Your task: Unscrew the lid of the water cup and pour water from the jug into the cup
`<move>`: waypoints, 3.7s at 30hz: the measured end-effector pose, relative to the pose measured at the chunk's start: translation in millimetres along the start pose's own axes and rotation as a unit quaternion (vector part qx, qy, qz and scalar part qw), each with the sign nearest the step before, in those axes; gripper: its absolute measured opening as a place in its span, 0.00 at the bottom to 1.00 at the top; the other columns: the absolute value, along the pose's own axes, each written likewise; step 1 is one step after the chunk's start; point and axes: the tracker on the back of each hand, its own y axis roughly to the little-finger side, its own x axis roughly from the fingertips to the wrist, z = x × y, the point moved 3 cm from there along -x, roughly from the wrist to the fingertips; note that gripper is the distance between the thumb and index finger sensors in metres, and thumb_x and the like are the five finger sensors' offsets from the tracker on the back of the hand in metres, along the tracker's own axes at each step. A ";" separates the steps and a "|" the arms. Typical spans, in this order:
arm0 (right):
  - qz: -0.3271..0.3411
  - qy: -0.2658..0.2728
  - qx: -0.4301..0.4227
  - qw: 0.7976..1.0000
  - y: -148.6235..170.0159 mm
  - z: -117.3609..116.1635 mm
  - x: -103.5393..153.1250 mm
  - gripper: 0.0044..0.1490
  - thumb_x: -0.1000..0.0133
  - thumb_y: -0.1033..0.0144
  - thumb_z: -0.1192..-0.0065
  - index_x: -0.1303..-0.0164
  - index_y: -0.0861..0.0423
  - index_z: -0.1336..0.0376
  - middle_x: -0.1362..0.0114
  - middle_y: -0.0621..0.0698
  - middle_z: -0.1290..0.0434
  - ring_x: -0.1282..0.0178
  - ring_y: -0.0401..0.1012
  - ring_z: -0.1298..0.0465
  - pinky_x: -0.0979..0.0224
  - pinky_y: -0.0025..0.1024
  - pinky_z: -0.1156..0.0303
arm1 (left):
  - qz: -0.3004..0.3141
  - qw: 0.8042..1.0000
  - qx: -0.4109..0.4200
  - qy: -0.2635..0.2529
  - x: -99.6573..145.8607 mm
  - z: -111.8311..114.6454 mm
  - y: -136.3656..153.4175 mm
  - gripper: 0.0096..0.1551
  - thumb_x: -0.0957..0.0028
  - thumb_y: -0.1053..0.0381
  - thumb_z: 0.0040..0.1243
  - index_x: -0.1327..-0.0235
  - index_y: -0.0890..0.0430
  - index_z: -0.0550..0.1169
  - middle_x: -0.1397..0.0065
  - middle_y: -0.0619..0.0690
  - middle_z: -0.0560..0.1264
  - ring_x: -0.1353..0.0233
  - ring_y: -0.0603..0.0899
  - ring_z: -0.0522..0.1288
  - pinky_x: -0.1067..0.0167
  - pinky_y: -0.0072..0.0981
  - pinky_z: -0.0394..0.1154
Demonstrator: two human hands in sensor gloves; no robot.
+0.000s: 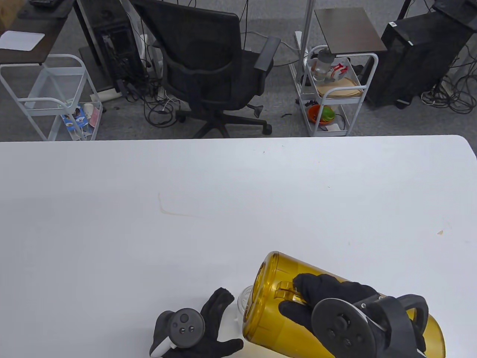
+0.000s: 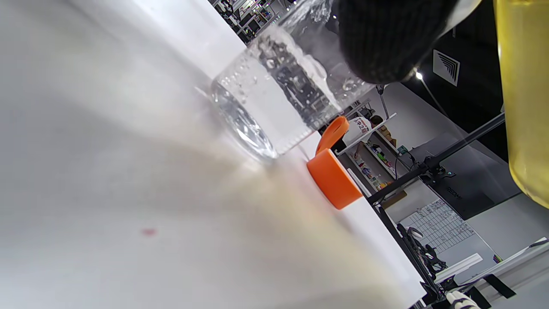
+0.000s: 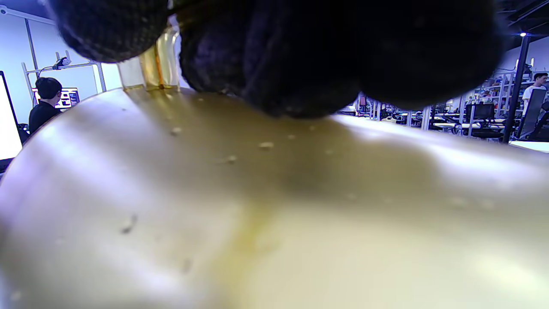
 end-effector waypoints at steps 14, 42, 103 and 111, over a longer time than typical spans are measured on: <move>-0.002 0.005 0.009 1.000 -2.2 1.0 -1.3 0.35 0.49 0.32 0.46 0.44 0.44 0.27 0.59 0.41 0.18 0.72 0.38 0.16 0.70 0.36 0.13 | 0.001 1.000 0.002 -0.005 0.6 -0.8 0.0 0.67 0.57 0.38 0.66 0.25 0.58 0.37 0.16 0.61 0.37 0.15 0.73 0.46 0.22 0.66 0.50; -0.021 -0.009 0.002 1.000 -1.6 0.8 -4.8 0.35 0.49 0.32 0.46 0.43 0.45 0.27 0.59 0.41 0.18 0.72 0.38 0.16 0.70 0.36 0.13 | 0.016 1.000 0.009 0.003 1.6 -0.5 -1.2 0.66 0.58 0.38 0.66 0.24 0.57 0.39 0.15 0.60 0.40 0.15 0.73 0.48 0.23 0.66 0.52; -0.021 -0.027 0.022 0.999 -11.7 3.6 -9.5 0.34 0.48 0.32 0.45 0.44 0.44 0.27 0.59 0.41 0.18 0.72 0.38 0.16 0.70 0.36 0.13 | 0.016 1.000 0.006 -0.003 2.0 -1.4 -0.8 0.66 0.58 0.38 0.66 0.23 0.57 0.40 0.15 0.60 0.40 0.15 0.73 0.49 0.22 0.66 0.52; -0.021 -0.028 0.028 0.999 -15.3 4.8 -9.3 0.34 0.48 0.32 0.45 0.44 0.44 0.27 0.59 0.41 0.18 0.71 0.38 0.16 0.69 0.36 0.13 | 0.016 1.000 0.006 -0.001 1.8 -0.9 -0.8 0.66 0.58 0.38 0.66 0.23 0.57 0.40 0.15 0.60 0.41 0.15 0.73 0.49 0.22 0.66 0.52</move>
